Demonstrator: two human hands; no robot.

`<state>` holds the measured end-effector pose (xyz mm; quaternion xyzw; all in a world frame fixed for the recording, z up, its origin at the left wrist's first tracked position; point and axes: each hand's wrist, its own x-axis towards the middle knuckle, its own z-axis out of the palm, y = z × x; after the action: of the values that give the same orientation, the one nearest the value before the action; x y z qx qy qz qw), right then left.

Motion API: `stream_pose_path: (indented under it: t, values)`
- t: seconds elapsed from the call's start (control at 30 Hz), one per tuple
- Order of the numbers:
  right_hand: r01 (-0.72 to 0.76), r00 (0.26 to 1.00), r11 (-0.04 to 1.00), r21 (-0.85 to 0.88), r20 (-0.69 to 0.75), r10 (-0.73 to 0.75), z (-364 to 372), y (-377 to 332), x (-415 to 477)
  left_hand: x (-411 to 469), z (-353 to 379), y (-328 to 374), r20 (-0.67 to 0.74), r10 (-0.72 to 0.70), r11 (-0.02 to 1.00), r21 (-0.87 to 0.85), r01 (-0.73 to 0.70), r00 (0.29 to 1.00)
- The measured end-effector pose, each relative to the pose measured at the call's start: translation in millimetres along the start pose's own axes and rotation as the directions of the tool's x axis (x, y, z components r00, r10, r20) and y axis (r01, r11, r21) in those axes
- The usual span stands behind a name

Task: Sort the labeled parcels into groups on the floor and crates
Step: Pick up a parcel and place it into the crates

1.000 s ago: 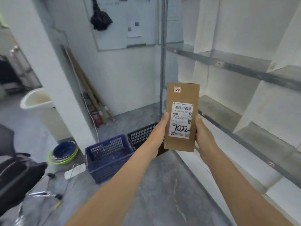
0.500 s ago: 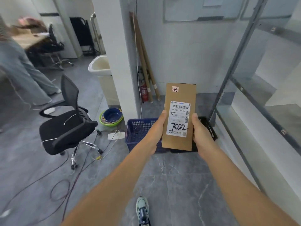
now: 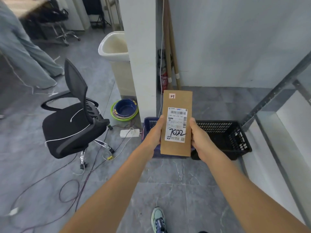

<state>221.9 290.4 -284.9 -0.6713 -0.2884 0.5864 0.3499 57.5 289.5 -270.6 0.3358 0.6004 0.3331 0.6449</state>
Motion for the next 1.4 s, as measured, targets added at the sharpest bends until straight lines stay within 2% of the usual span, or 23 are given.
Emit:
stream_pose_path:
  t: [0.33, 0.43, 0.67, 0.83, 0.97, 1.1, 1.2, 1.4]
  values:
    - [-0.116, 0.992, 0.993, 0.003, 0.049, 0.116, 61, -31, 133, 145, -49, 18, -0.054, -0.058, 0.998, -0.023, 0.057, 0.997]
    - [-0.133, 0.989, 0.991, -0.009, 0.069, 0.133, 71, -34, 181, 190, -53, 23, -0.029, -0.120, 0.991, -0.065, 0.118, 0.992]
    - [-0.212, 0.961, 0.975, -0.069, 0.166, 0.220, 92, -8, 310, 299, -67, 12, -0.038, -0.190, 0.982, 0.005, 0.191, 0.981]
    - [-0.306, 0.935, 0.948, -0.089, 0.160, 0.316, 116, 24, 379, 364, -83, -11, -0.034, -0.274, 0.961, 0.027, 0.275, 0.961]
    - [-0.349, 0.926, 0.934, -0.083, 0.124, 0.357, 136, 65, 444, 445, -99, -55, -0.060, -0.342, 0.936, 0.059, 0.346, 0.938]
    - [-0.398, 0.914, 0.916, -0.051, 0.062, 0.401, 157, 130, 517, 527, -112, -143, -0.134, -0.423, 0.897, 0.076, 0.435, 0.896]
    - [-0.395, 0.918, 0.917, -0.052, 0.020, 0.396, 171, 185, 566, 578, -122, -207, -0.111, -0.424, 0.889, 0.136, 0.437, 0.899]
    - [-0.433, 0.900, 0.901, -0.021, 0.044, 0.433, 190, 283, 626, 644, -134, -300, -0.094, -0.487, 0.849, 0.183, 0.496, 0.868]
